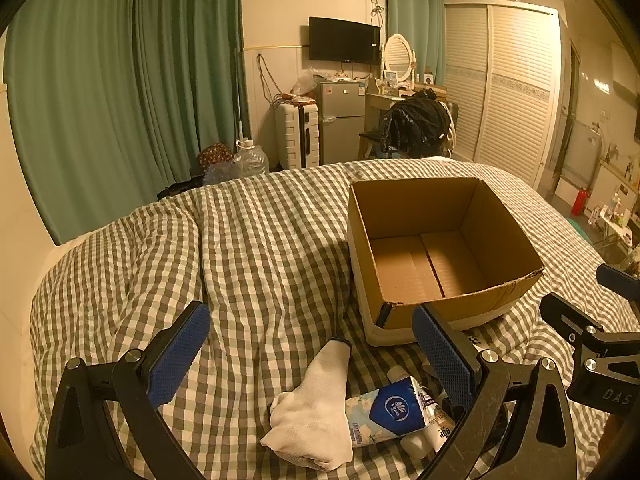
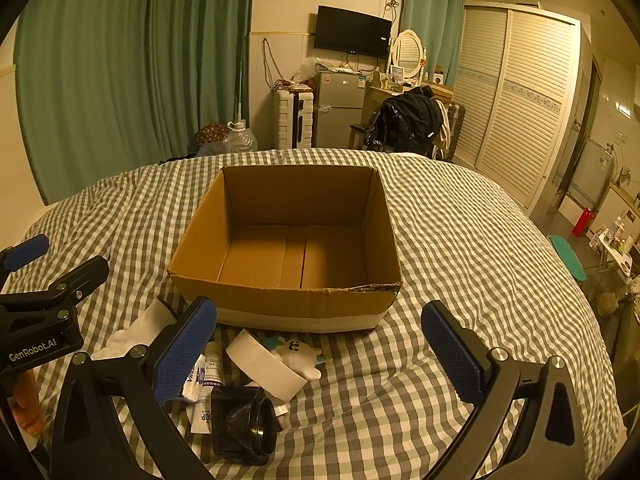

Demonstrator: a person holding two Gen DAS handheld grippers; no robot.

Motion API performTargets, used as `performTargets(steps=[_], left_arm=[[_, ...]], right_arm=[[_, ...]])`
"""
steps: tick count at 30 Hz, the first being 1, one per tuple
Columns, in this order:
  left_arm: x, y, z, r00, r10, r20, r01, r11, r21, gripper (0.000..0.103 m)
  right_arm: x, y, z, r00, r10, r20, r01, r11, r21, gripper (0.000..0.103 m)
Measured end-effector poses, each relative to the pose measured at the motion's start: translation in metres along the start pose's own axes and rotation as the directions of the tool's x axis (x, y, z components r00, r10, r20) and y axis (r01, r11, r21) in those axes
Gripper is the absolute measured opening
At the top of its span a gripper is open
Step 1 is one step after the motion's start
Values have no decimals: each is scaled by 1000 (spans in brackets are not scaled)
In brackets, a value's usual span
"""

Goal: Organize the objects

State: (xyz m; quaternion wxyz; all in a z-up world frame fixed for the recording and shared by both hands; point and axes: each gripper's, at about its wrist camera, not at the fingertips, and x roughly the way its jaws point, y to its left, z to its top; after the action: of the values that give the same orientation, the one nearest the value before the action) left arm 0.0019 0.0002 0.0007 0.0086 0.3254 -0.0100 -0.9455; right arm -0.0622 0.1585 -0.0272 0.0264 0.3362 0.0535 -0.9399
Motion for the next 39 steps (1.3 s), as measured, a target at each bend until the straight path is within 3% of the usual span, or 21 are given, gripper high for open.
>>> performTargets(steps=[39], left_arm=[[4,-1,-2,1000,-5,3,5,1000,1,103]], right_arm=[[1,5,0,1000,27,-13,-27,1000,-4,103]])
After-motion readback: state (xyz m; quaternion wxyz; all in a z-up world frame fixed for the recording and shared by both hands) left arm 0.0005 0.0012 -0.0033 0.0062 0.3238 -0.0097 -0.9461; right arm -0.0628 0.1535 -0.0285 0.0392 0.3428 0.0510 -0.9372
